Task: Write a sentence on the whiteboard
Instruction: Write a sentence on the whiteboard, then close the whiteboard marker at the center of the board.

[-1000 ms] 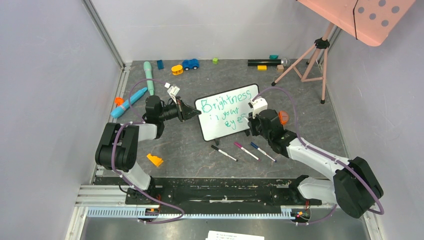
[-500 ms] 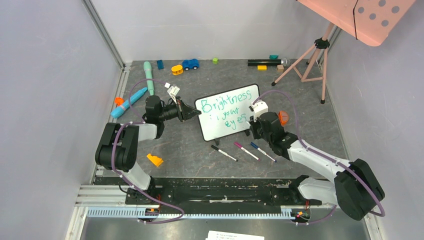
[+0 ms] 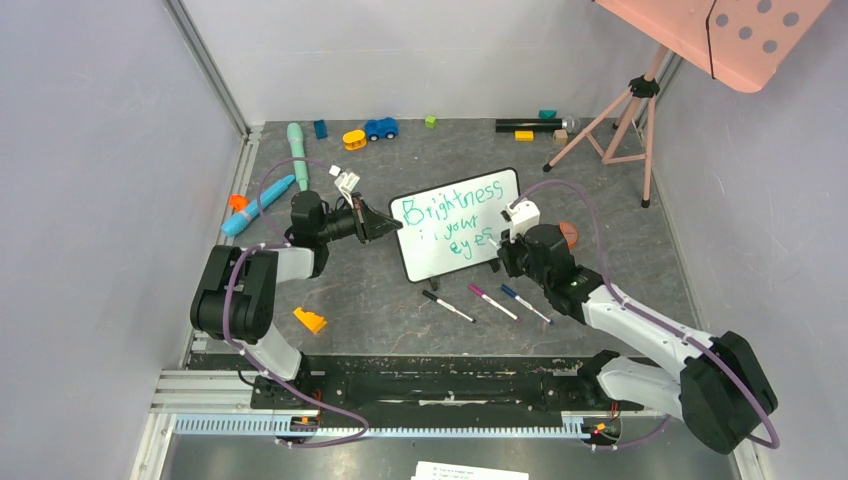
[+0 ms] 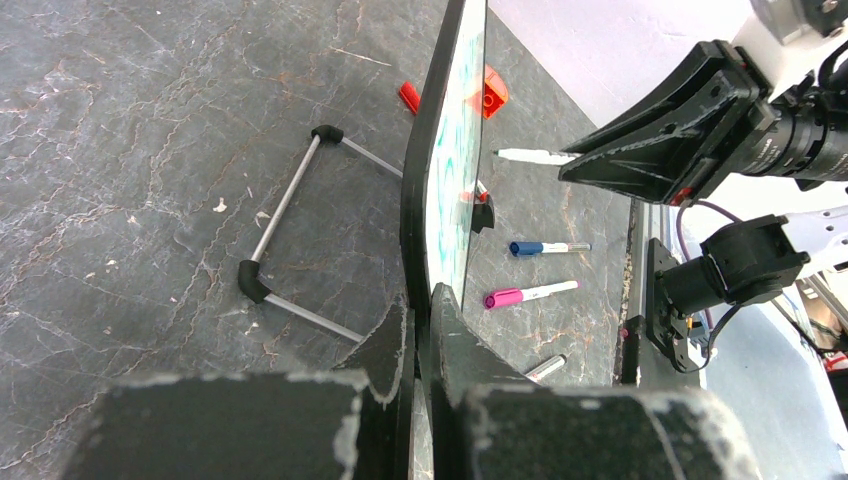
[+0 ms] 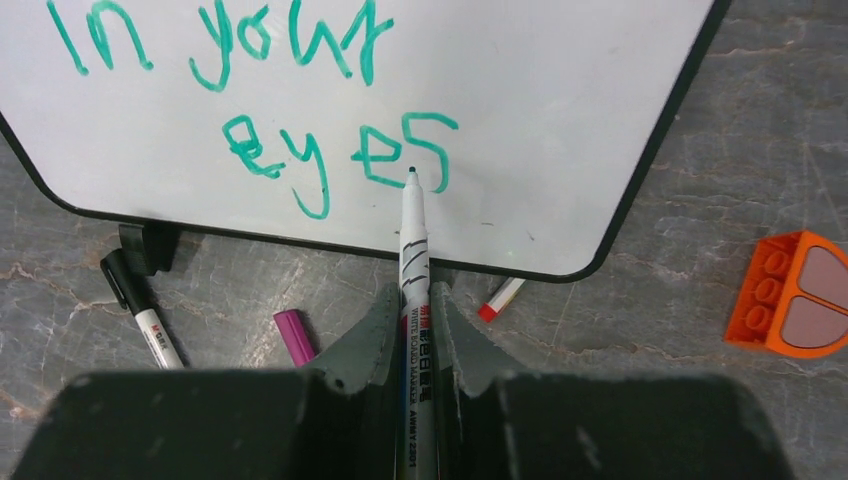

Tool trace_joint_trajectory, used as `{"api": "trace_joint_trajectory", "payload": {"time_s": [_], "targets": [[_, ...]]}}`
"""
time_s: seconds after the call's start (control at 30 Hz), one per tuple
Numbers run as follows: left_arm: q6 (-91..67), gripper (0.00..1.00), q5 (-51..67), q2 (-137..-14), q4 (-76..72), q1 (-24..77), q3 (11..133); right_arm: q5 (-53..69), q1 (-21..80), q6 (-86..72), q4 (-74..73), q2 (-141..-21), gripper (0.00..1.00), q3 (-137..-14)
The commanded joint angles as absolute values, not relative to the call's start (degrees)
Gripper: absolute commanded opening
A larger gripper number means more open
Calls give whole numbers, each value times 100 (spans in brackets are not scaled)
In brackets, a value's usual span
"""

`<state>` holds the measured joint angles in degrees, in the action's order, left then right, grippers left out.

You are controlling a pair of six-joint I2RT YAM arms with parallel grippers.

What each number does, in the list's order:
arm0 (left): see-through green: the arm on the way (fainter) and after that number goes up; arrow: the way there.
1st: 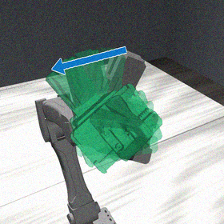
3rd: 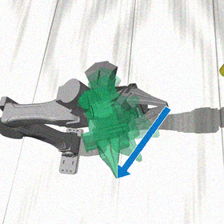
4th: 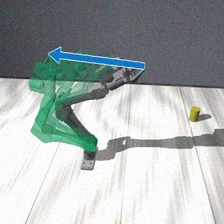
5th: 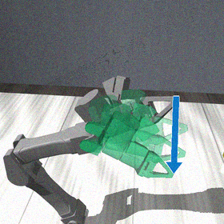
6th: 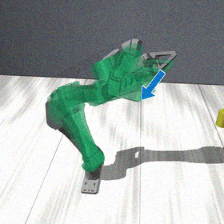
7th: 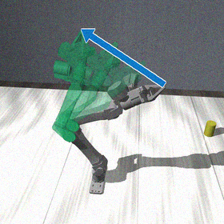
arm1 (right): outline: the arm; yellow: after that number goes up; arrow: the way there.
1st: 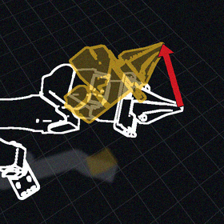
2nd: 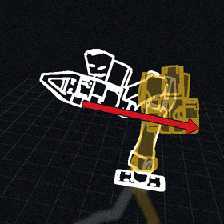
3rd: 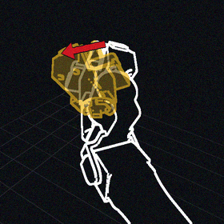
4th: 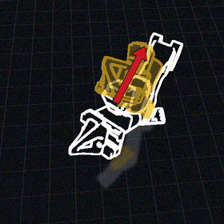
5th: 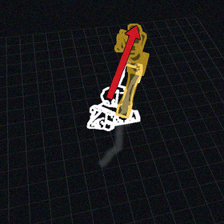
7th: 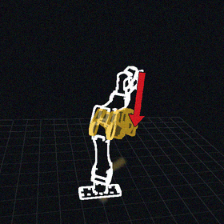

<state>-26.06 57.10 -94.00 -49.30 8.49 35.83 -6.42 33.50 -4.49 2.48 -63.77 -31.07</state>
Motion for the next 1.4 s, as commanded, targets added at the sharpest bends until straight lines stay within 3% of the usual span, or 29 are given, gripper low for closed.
{"api": "trace_joint_trajectory", "payload": {"time_s": [0.0,0.73,1.03,1.2,1.33,1.37], "targets": [[-1784,2,5733,-9277,-4939,888,3522,-1084,3305,-499,322,-6052,0,-3086],[-1784,2,5730,-9278,-4948,888,3519,-1341,3212,-578,316,-6924,0,-3383],[-1785,3,5692,-9260,-4923,888,3514,-1408,3207,-615,142,-5635,0,-2928],[-1769,28,5506,-9078,-4922,862,3390,-1622,3199,-705,223,-5053,0,-2652],[-1858,58,5474,-8848,-5094,781,3218,-1676,3203,-746,289,-4931,0,-2613],[-1905,70,5466,-8781,-5180,731,3159,-1658,3210,-740,290,-4921,0,-2619]]}}
